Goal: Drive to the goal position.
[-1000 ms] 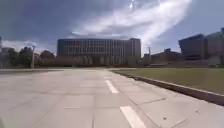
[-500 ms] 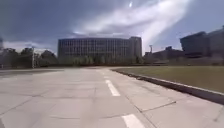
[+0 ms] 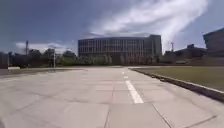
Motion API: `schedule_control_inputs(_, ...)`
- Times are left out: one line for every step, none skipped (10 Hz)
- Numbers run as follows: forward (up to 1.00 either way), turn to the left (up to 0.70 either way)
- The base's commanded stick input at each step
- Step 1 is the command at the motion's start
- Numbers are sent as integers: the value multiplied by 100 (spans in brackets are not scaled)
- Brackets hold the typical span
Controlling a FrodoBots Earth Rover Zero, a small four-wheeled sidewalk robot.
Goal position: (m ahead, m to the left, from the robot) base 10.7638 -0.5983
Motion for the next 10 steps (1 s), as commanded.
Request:
schedule_control_inputs(70, 0)
schedule_control_inputs(70, 0)
schedule_control_inputs(70, 0)
schedule_control_inputs(70, 0)
schedule_control_inputs(70, 0)
schedule_control_inputs(70, 0)
schedule_control_inputs(70, 0)
schedule_control_inputs(70, 0)
schedule_control_inputs(70, 0)
schedule_control_inputs(70, 0)
